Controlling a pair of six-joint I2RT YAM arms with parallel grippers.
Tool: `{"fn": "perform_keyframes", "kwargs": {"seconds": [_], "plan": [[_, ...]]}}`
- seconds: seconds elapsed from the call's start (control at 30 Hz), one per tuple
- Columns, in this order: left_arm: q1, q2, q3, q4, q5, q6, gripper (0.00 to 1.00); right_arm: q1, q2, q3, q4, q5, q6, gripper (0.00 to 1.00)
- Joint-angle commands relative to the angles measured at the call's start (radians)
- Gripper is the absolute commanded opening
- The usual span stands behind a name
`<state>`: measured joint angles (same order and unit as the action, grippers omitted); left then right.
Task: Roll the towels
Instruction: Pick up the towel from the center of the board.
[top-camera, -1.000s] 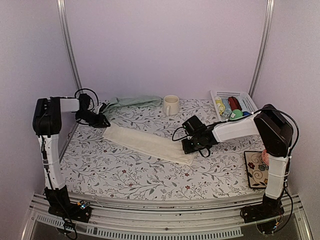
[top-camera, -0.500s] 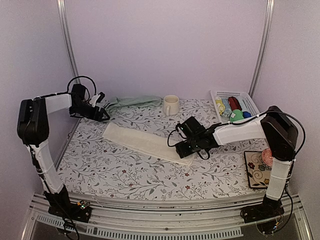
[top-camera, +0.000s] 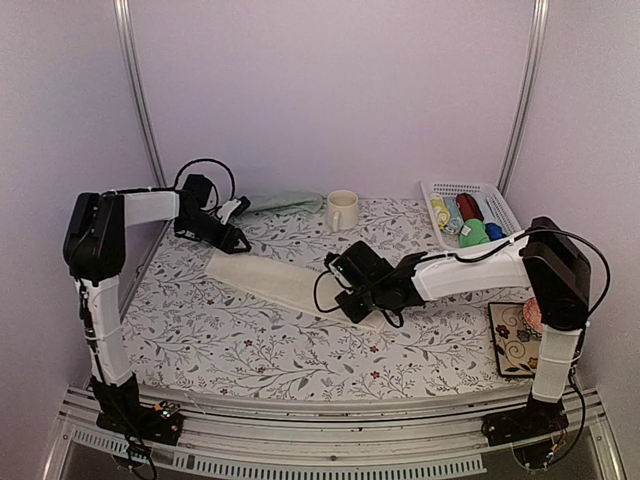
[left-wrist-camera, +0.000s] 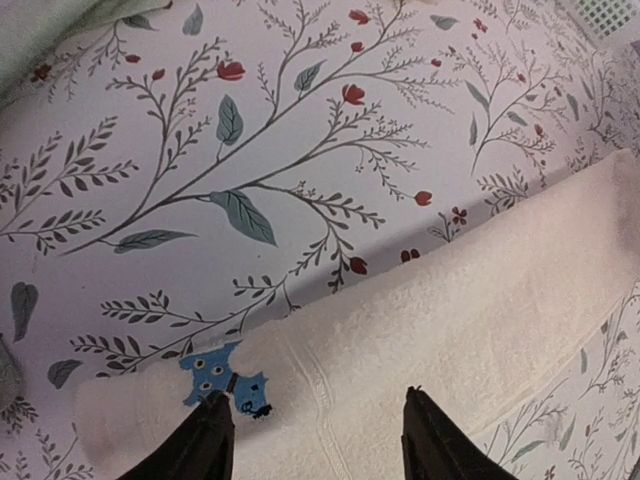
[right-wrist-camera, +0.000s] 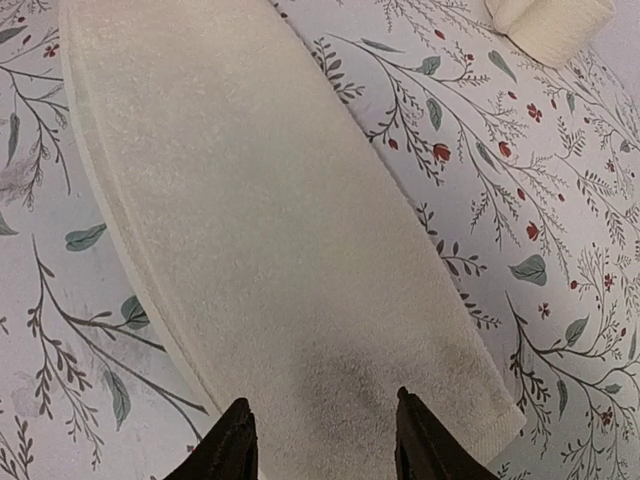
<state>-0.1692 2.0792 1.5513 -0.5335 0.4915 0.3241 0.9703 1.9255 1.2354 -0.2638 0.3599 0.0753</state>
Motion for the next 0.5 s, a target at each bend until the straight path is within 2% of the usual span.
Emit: {"fn": "perform_keyframes", "kwargs": {"seconds": [0.0, 0.1, 0.23, 0.47], "plan": [[-0.051, 0.062, 0.083, -0.045, 0.011, -0.023, 0.51, 0.008, 0.070, 0.115, 0.004, 0.037, -0.014, 0.46], [-0.082, 0.081, 0.082, -0.047, -0.024, -0.023, 0.45, 0.007, 0.135, 0.174, -0.018, 0.048, -0.012, 0.44], [-0.110, 0.085, 0.025, -0.006, -0.134, -0.016, 0.47, 0.007, 0.170, 0.173, -0.021, 0.001, 0.003, 0.44], [-0.129, 0.094, -0.019, 0.017, -0.283, 0.024, 0.77, 0.008, 0.195, 0.126, -0.063, -0.063, 0.028, 0.43]]}}
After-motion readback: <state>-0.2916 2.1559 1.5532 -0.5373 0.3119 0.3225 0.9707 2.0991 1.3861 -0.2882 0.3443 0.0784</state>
